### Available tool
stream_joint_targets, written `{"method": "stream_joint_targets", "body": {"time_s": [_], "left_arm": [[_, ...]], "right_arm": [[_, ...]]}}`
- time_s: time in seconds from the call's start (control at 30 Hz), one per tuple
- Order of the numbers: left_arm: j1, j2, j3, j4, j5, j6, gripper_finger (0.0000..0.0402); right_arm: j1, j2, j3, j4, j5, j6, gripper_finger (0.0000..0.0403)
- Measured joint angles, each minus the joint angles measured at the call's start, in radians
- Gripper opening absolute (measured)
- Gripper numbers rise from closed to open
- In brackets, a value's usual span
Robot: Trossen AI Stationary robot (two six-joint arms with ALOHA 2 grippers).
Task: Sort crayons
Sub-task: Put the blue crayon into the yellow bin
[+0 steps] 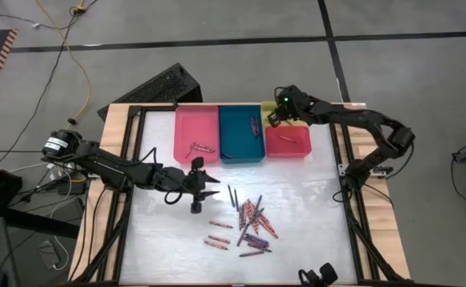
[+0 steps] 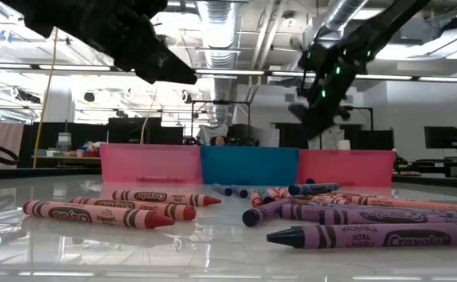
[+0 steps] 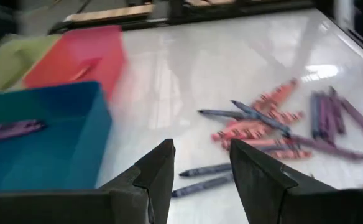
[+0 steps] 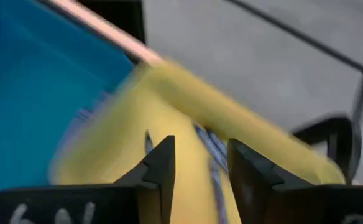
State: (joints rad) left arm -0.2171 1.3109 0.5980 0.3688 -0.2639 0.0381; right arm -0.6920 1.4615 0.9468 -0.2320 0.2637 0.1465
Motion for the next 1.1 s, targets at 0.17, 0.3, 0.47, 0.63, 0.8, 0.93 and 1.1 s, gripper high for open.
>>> {"method": "stream_joint_targets", "body": {"time_s": [0.17, 0.3, 0.47, 0.63, 0.8, 0.93, 1.1], "left_arm": [[-0.003, 0.000, 0.000, -0.014, 0.089, 0.076, 0.0146], [0.017, 0.000, 0.021, -0.052, 0.178, 0.122, 0.0146], [0.047, 0.000, 0.100, -0.179, 0.228, 0.235, 0.0146], [0.072, 0.000, 0.164, -0.223, 0.269, 0.304, 0.0146], [0.104, 0.051, 0.212, -0.252, 0.318, 0.346, 0.0146], [0.124, 0.176, 0.302, -0.367, 0.322, 0.404, 0.0146], [0.151, 0.310, 0.408, -0.434, 0.351, 0.462, 0.0146]], "right_arm": [[0.059, -0.156, 0.019, 0.004, -0.058, 0.012, 0.0145], [0.141, -0.279, 0.024, 0.008, -0.061, 0.021, 0.0145], [0.255, -0.399, 0.024, 0.024, -0.061, 0.014, 0.0143], [0.347, -0.463, 0.024, 0.025, -0.060, 0.013, 0.0142], [0.407, -0.482, 0.024, 0.031, -0.057, 0.010, 0.0141], [0.434, -0.482, 0.024, 0.034, -0.056, 0.002, 0.0141], [0.459, -0.481, 0.024, 0.021, -0.056, 0.002, 0.0141]]}}
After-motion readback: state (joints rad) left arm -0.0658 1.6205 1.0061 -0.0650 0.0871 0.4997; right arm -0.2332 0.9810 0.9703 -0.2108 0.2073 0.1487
